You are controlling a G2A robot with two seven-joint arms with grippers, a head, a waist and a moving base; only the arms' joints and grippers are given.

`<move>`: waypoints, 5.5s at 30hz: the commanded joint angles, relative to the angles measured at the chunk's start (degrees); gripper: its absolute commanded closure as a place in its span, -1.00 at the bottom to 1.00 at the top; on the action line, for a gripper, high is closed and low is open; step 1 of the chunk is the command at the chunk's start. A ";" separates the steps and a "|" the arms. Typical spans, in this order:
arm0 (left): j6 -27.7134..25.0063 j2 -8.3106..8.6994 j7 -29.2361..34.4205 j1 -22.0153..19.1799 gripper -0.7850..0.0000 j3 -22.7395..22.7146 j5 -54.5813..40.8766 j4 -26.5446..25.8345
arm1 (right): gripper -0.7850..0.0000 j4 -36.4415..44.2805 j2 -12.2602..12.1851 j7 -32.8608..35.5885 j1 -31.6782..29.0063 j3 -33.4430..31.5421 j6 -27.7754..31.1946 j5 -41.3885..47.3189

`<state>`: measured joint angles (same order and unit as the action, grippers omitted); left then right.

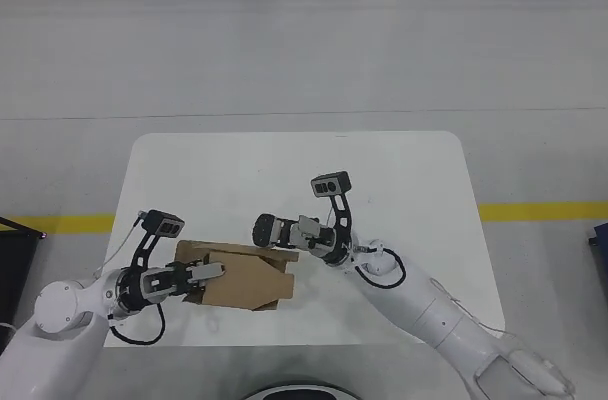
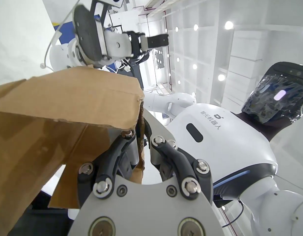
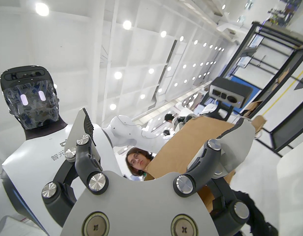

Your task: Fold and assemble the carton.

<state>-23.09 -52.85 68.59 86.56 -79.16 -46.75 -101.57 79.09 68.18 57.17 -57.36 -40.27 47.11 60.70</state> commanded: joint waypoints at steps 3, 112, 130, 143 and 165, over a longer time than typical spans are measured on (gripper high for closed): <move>-0.98 -0.53 -1.12 -1.43 1.00 1.16 -2.26 0.91 | -1.00 -0.70 1.18 5.18 0.24 0.30 -5.17 4.69; 25.87 -7.91 4.46 -14.51 1.00 5.62 -22.14 19.79 | -1.00 9.69 5.60 -21.31 -10.55 -11.11 -27.10 -45.12; 25.04 -8.66 4.06 -14.73 1.00 3.92 -23.92 21.36 | -1.00 11.51 4.97 -12.49 -13.27 -13.67 -20.32 -37.27; 20.91 -9.25 1.55 -14.77 1.00 3.60 -20.42 21.07 | -1.00 11.44 4.72 -9.98 -12.73 -12.02 -24.37 -43.53; 20.03 -9.70 3.04 -13.71 1.00 1.79 -18.76 19.89 | -1.00 11.68 5.23 -24.06 -14.18 -14.09 -23.53 -47.09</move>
<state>-3.08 -62.56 71.12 72.82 -77.36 -65.95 -81.58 90.64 73.42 33.94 -71.40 -54.15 23.71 14.23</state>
